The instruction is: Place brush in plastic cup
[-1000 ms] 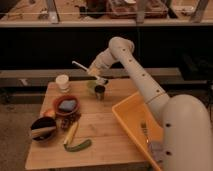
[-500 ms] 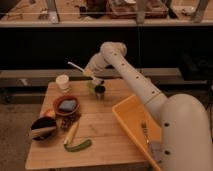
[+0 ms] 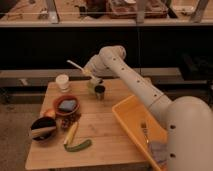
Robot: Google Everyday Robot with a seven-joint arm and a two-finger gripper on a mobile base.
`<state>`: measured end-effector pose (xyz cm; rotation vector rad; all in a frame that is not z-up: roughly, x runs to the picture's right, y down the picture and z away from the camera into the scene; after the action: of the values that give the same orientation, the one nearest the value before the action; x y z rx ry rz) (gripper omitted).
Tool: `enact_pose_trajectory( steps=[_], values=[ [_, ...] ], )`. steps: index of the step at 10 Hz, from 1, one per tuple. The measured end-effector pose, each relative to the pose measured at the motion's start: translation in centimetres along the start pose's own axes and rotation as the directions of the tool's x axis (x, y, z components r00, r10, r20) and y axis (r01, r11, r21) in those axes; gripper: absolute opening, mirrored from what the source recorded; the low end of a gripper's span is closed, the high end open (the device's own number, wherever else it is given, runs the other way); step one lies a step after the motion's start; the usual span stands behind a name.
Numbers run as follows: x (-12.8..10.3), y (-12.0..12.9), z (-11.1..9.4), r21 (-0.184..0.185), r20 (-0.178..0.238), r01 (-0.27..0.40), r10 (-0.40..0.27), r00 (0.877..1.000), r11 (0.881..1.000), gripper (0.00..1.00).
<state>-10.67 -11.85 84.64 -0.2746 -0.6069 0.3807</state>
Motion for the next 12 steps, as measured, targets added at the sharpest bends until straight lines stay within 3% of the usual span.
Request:
enact_pose_trajectory(
  steps=[4, 7, 12],
  values=[
    [-0.8, -0.2, 0.8, -0.001, 0.042, 0.016, -0.016, 0.999, 1.0, 0.04],
    [-1.1, -0.4, 2.1, -0.021, 0.067, 0.038, -0.037, 0.997, 0.999, 0.04],
    [0.7, -1.1, 4.3, -0.071, 0.1, 0.026, -0.019, 0.995, 0.997, 0.04]
  ],
)
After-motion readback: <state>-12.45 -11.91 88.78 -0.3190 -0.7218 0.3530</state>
